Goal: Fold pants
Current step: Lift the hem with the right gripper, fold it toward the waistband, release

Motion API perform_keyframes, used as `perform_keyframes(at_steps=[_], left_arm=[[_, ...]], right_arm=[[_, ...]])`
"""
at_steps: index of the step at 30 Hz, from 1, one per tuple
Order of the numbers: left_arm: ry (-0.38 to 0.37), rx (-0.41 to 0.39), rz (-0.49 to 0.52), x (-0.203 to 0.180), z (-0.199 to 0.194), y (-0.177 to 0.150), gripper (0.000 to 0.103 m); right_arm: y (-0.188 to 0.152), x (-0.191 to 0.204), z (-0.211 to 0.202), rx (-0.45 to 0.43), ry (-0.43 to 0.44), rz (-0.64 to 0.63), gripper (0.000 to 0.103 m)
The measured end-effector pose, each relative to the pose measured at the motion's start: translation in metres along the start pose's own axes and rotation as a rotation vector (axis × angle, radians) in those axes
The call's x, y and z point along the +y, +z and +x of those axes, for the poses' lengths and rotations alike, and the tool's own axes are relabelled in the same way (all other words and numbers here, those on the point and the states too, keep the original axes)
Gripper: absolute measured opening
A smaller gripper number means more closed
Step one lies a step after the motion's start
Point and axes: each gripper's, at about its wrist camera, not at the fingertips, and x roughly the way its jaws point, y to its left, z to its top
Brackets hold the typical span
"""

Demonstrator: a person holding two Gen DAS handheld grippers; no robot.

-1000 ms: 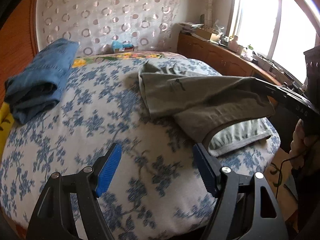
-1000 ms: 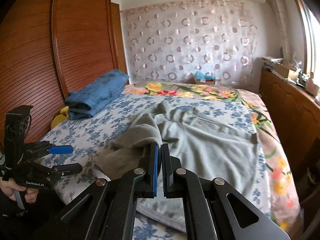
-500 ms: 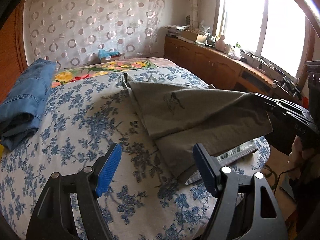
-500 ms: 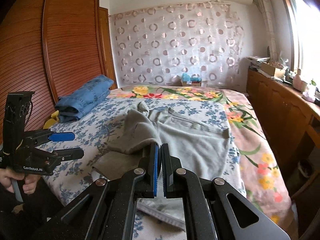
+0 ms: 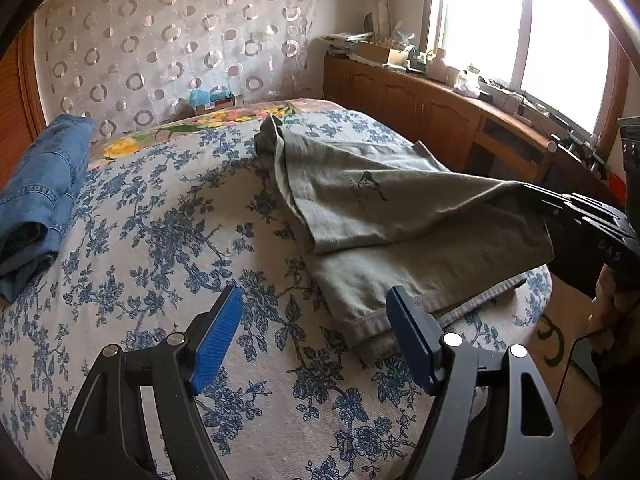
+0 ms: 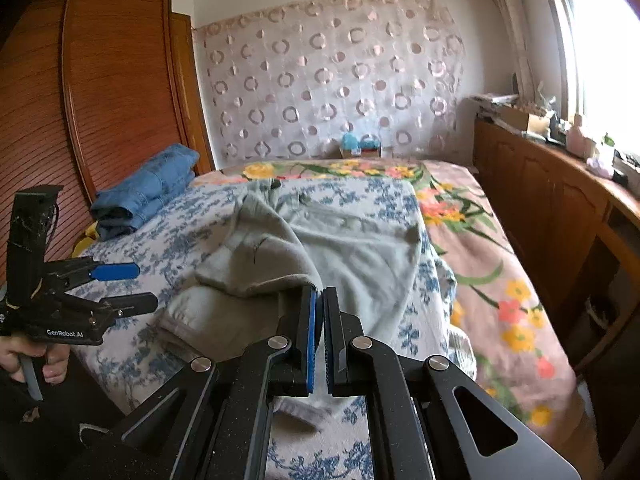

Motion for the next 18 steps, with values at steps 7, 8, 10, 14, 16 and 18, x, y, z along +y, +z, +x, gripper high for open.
perform_keyframes(at_steps=[7,8,10,14,16,18], left_arm=[[0.001,0.017,0.003,-0.003,0.007,-0.005,0.075],[0.0,0.02,0.004,-0.004,0.008,-0.006,0.075],[0.0,0.025,0.008,-0.005,0.009,-0.007,0.075],[0.02,0.044,0.028,-0.008,0.015,-0.01,0.075],[0.015,0.051,0.028,-0.008,0.018,-0.012,0.075],[0.011,0.061,0.028,-0.008,0.02,-0.014,0.075]], right_arm=[[0.0,-0.003,-0.001,0.032,-0.046,0.007,0.003],[0.0,-0.003,-0.001,0.039,-0.051,0.005,0.003],[-0.001,-0.003,0.001,0.054,-0.054,0.004,0.003],[-0.001,-0.004,0.004,0.088,-0.048,0.026,0.003],[0.002,-0.006,0.004,0.094,-0.041,0.044,0.003],[0.005,-0.007,0.003,0.097,-0.04,0.055,0.005]])
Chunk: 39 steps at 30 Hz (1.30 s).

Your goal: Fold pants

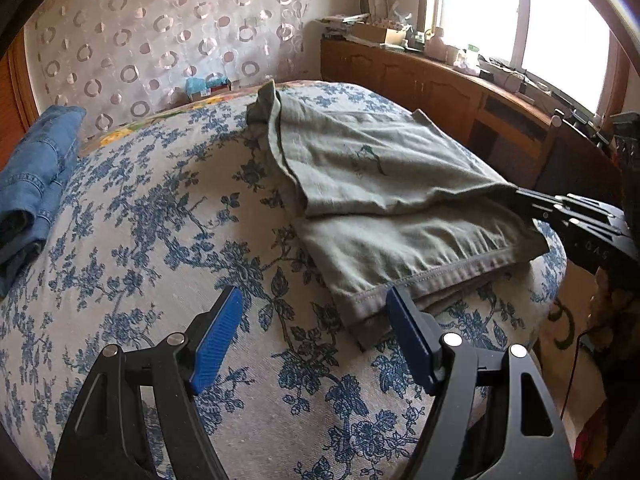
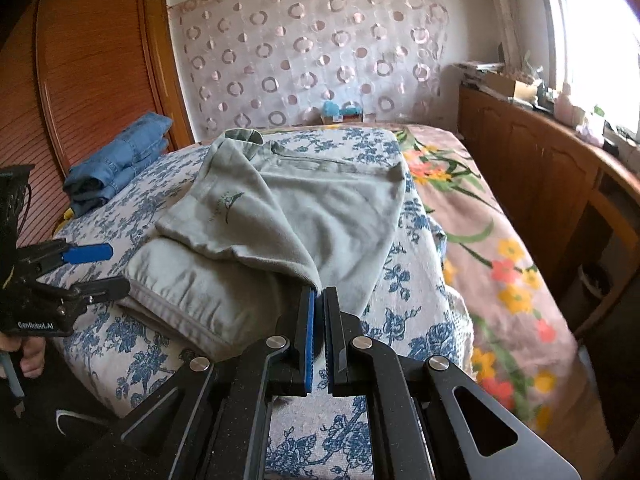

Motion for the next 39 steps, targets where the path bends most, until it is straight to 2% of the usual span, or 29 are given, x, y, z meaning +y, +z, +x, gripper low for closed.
perform_keyframes(at_steps=[4,7,13,19,28,31,35,39], left_arm=[[-0.006,0.009,0.0,-0.001,0.002,-0.003,0.075],[-0.009,0.01,-0.005,-0.001,0.003,-0.003,0.076],[-0.018,0.007,-0.016,0.0,0.003,-0.004,0.076],[-0.028,-0.028,-0.032,0.003,-0.004,-0.001,0.076],[-0.084,-0.058,-0.057,0.006,-0.012,0.006,0.076],[-0.1,-0.034,-0.052,0.002,-0.004,0.005,0.069],[-0.114,0.0,-0.054,-0.001,0.005,0.002,0.054],[-0.121,-0.003,-0.058,-0.004,0.007,0.003,0.052]], right_arm=[[0.001,-0.001,-0.012,-0.019,0.004,0.013,0.027],[-0.004,0.001,-0.021,-0.018,-0.012,0.009,0.035],[-0.022,0.005,-0.03,0.005,-0.003,0.013,0.038],[-0.021,-0.003,-0.02,0.048,-0.023,0.051,0.039],[-0.023,0.003,-0.025,0.035,-0.049,0.038,0.04],[-0.021,0.006,-0.021,0.036,-0.059,0.03,0.039],[-0.019,0.009,-0.019,0.045,-0.061,0.026,0.039],[-0.018,0.009,-0.018,0.039,-0.059,0.023,0.039]])
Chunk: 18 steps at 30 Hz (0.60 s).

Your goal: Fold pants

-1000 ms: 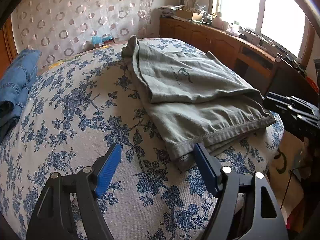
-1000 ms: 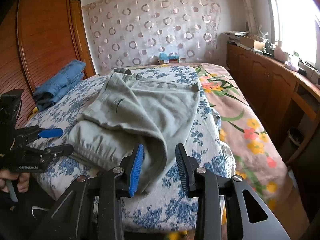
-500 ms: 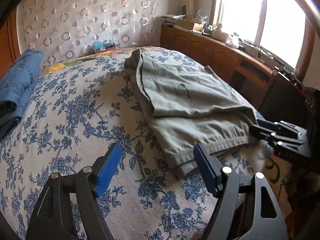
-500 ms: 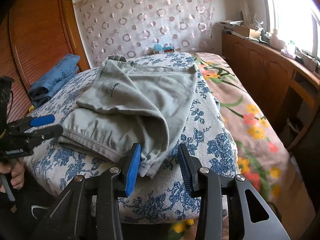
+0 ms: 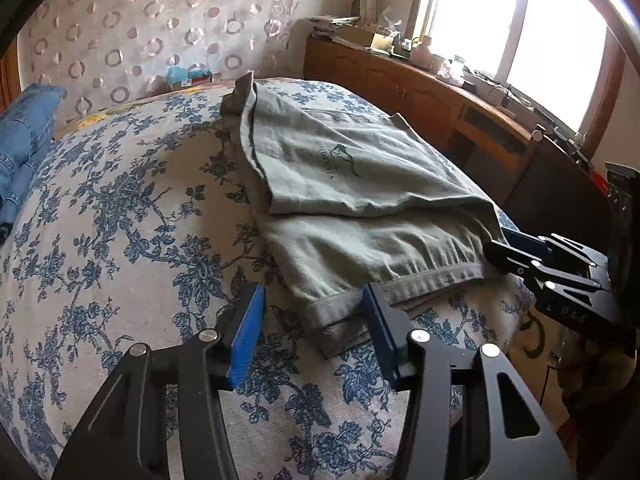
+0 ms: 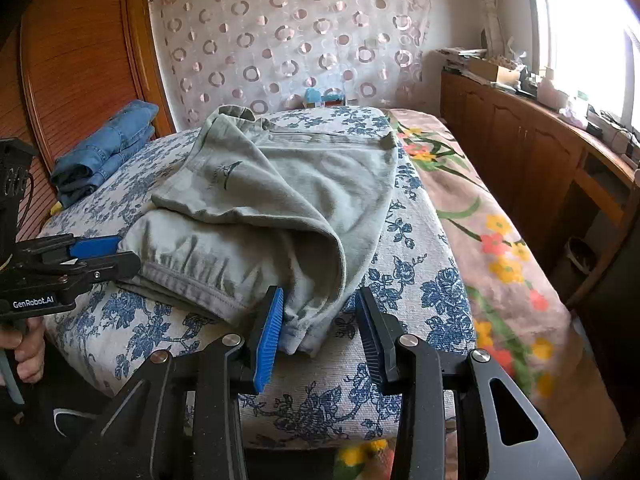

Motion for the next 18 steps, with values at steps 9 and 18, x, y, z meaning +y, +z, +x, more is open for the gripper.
perform_keyframes(at_steps=[9,18], left_arm=[[-0.015,-0.005,0.007,-0.007,0.001,0.0,0.023],[-0.052,-0.045,0.026,-0.01,-0.029,0.004,0.008]], right_arm=[[0.002,-0.001,0.006,-0.006,0.066,0.018,0.016],[0.008,-0.01,-0.006,-0.054,0.163,0.059,0.01]])
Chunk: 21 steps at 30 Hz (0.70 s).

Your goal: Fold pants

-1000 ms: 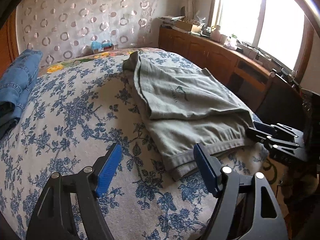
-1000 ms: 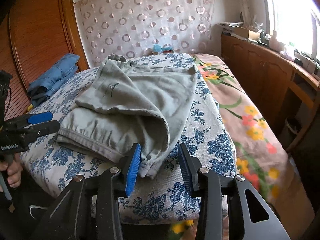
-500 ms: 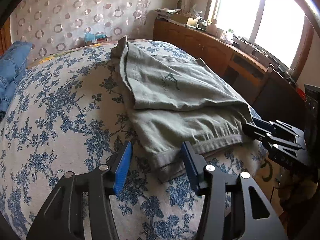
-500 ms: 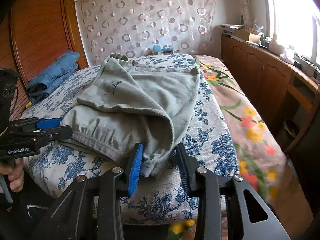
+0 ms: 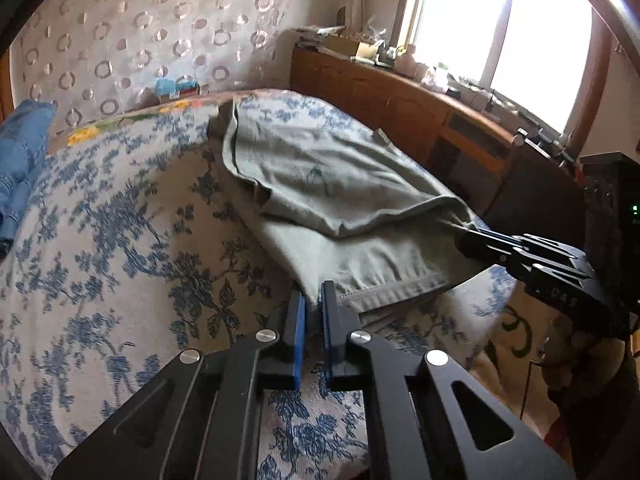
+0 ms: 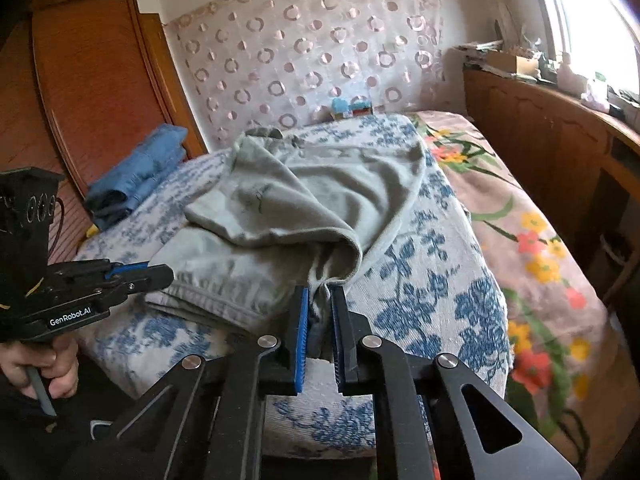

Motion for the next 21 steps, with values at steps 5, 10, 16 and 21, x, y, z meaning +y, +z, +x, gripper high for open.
perform_keyframes(at_steps=[5,10,16,21], left_arm=[[-0.034,-0.072,-0.016,0.004,-0.033,0.011,0.008],[-0.027,-0.146,-0.009,0.007,-0.07,0.021,0.007],[-0.001,-0.235,-0.01,0.016,-0.11,0.03,0.007],[0.028,-0.311,-0.014,0.027,-0.141,0.041,0.007]], right_arm=[[0.015,0.013,-0.016,-0.044,0.013,-0.043,0.01],[0.033,0.029,-0.037,-0.106,0.048,-0.09,0.009],[0.05,0.05,-0.06,-0.181,0.088,-0.149,0.009],[0.064,0.067,-0.07,-0.235,0.119,-0.195,0.009]])
